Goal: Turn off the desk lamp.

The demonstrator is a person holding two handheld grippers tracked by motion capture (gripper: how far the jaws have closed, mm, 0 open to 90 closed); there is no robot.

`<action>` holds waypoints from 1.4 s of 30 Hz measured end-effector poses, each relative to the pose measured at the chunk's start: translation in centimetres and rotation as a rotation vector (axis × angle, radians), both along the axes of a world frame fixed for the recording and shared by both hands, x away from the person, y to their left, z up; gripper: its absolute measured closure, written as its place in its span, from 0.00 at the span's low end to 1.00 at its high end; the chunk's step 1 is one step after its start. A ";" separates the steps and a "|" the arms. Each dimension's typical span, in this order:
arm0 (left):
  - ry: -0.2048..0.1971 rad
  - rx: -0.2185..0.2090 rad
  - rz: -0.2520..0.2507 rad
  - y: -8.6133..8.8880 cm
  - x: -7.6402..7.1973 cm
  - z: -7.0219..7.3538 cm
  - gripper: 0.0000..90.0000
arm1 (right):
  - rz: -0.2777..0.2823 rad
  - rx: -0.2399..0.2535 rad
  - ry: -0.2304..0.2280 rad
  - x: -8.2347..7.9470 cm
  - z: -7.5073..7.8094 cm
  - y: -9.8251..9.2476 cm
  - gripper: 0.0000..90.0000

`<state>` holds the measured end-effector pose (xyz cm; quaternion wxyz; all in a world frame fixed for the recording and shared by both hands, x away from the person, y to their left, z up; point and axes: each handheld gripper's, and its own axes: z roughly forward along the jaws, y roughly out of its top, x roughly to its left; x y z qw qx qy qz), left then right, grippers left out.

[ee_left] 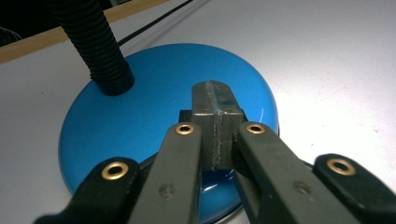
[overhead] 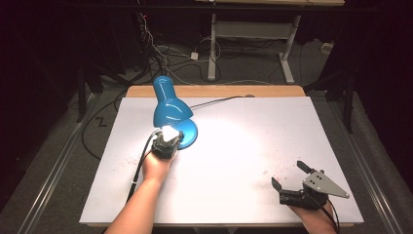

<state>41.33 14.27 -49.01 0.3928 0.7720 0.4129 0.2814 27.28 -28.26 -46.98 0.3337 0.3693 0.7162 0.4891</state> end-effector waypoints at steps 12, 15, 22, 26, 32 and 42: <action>-0.005 0.011 0.007 -0.2 -0.1 -0.1 0.98 | 0.001 0.002 0.000 0.0 0.0 0.0 0.01; -0.006 0.010 0.008 -0.2 -0.1 -0.1 0.98 | 0.002 0.000 -0.002 -0.1 0.0 0.1 0.01; -0.004 0.003 0.007 -0.2 -0.1 -0.1 0.98 | 0.003 0.000 -0.001 -0.1 0.0 0.1 0.01; -0.002 -0.001 0.005 -0.1 0.0 -0.1 0.98 | 0.003 -0.001 -0.001 -0.1 0.0 0.1 0.01; -0.005 0.005 0.008 -0.2 0.0 -0.1 0.98 | 0.003 -0.001 -0.002 -0.1 0.0 0.1 0.01; 0.022 -0.021 0.053 0.2 0.4 -0.1 0.98 | 0.004 -0.003 0.000 -0.2 0.0 0.2 0.01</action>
